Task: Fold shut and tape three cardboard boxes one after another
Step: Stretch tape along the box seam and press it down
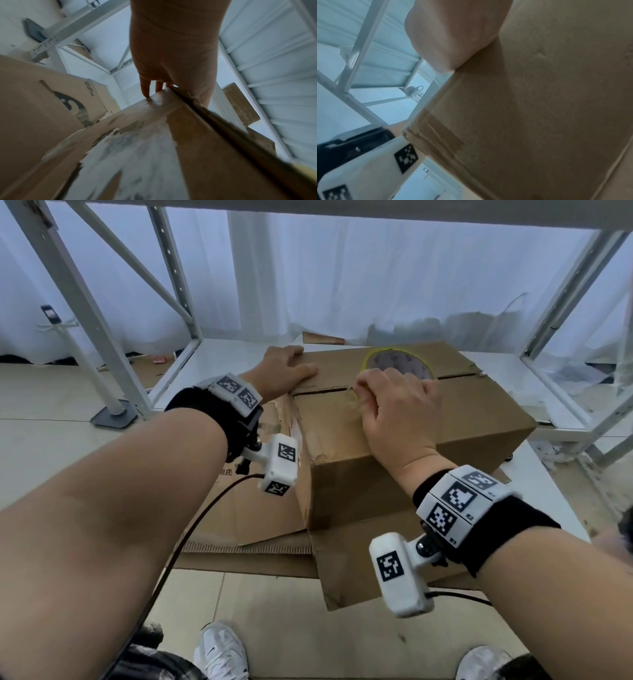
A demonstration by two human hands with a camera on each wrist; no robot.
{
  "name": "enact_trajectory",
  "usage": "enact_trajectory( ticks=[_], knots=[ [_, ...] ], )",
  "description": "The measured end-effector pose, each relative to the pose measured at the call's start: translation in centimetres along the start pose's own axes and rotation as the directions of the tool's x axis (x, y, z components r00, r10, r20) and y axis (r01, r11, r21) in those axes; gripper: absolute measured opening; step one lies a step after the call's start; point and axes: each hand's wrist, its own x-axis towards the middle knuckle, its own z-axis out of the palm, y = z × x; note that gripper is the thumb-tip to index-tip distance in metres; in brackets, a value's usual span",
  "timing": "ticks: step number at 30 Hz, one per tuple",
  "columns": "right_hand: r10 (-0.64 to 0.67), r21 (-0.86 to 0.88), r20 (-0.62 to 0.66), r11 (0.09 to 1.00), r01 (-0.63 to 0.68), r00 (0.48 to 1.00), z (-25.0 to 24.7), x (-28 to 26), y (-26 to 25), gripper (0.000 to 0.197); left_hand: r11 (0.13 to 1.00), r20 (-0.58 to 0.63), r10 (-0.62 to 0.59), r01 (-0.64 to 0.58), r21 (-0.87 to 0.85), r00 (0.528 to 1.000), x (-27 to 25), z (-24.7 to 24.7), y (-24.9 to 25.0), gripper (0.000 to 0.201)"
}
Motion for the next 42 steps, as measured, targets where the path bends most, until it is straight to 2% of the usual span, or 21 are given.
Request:
enact_trajectory(
  ticks=[3,6,14,18,25,28,33,38,40,42],
  knots=[
    [0.056,0.018,0.003,0.998,-0.056,0.998,0.0,0.3,-0.4,0.015,0.999,0.012,0.002,-0.002,-0.050,1.000,-0.2,0.5,0.5,0.051],
    [0.087,0.033,0.013,0.996,-0.087,0.996,0.2,0.3,-0.5,0.014,0.992,-0.006,0.059,-0.059,-0.107,0.998,-0.8,0.5,0.2,0.035],
    [0.105,0.047,0.033,0.993,-0.107,0.994,0.3,0.3,-0.4,0.016,0.988,0.054,0.155,-0.153,-0.034,0.986,-1.6,-0.5,-1.1,0.030],
    [0.081,0.024,0.108,0.996,-0.084,0.991,0.0,0.5,0.1,0.020,0.985,0.073,0.173,-0.172,-0.022,0.982,-1.8,-0.8,-1.6,0.033],
    [0.139,-0.047,0.210,0.990,-0.132,0.968,-0.2,1.1,0.9,0.024,0.992,0.064,0.115,-0.112,-0.053,0.991,-2.3,1.5,-1.0,0.039],
    [0.172,-0.054,0.217,0.985,-0.164,0.961,-0.1,1.5,0.8,0.025,0.989,0.070,0.131,-0.126,-0.075,0.989,-3.3,2.0,-0.5,0.039],
    [0.154,-0.079,0.291,0.988,-0.136,0.944,0.0,1.9,0.8,0.024,0.979,0.150,0.165,-0.180,0.094,0.975,-4.9,1.5,-0.9,0.061],
    [0.053,0.022,0.454,0.997,-0.070,0.889,-1.5,5.3,0.5,0.021,0.983,0.080,0.177,-0.180,0.024,0.981,-5.2,1.8,-1.1,0.055],
    [-0.017,0.108,0.552,0.993,-0.051,0.834,-2.5,7.8,0.2,0.022,0.984,0.067,0.177,-0.176,-0.018,0.982,-5.2,2.1,-1.3,0.051],
    [-0.093,0.135,0.647,0.991,0.006,0.756,-3.2,10.2,-0.4,0.025,0.983,0.055,0.182,-0.181,-0.035,0.982,-5.0,2.3,-1.5,0.049]
  ],
)
